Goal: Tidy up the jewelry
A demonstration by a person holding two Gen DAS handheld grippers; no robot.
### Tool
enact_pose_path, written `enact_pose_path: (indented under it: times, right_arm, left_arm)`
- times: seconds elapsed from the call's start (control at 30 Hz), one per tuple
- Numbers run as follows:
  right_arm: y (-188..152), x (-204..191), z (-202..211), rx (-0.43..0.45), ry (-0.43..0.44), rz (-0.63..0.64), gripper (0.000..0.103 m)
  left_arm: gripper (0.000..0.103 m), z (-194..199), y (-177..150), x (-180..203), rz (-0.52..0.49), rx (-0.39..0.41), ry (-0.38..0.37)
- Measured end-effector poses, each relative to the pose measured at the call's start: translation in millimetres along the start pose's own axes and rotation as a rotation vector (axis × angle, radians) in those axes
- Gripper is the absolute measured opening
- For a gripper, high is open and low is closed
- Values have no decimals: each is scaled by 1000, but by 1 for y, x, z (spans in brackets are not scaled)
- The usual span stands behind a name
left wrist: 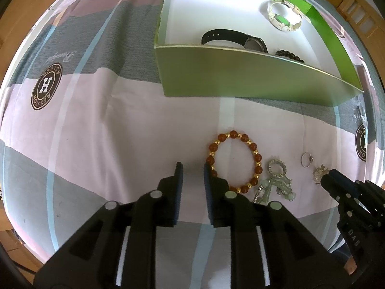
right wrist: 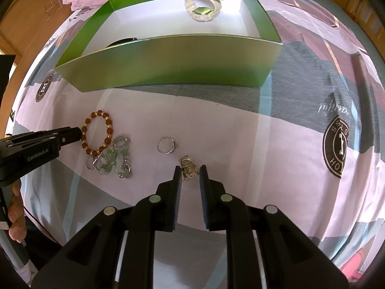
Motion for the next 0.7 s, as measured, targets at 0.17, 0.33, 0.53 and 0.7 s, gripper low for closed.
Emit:
enact_pose_path:
  times: [0.17, 0.33, 0.53, 0.7]
  right_arm:
    - [1, 6, 3, 7, -39, -9, 50]
    - [-2, 11, -2, -17, -43, -10, 51]
    - [-8, 3, -14, -51, -63, 32, 20]
    - [-6, 2, -8, -29, -17, 34, 11]
  left_arm:
    - [20, 3, -2, -2, 5, 3, -4]
    - [23, 16, -5, 1, -6, 28, -31]
    - [27, 9, -6, 12, -38, 12, -17]
    - [27, 4, -5, 16, -48, 2, -9]
Point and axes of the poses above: each gripper's, at about its wrist camera, not at the fingertips, and z roughly against the way its jaws point, x to its right, y to its top, the point moved 1 cm from there along -z, roughly the way its jaws point, and after that the axes turned 6 degrees about -z, right-handed, at the moved point
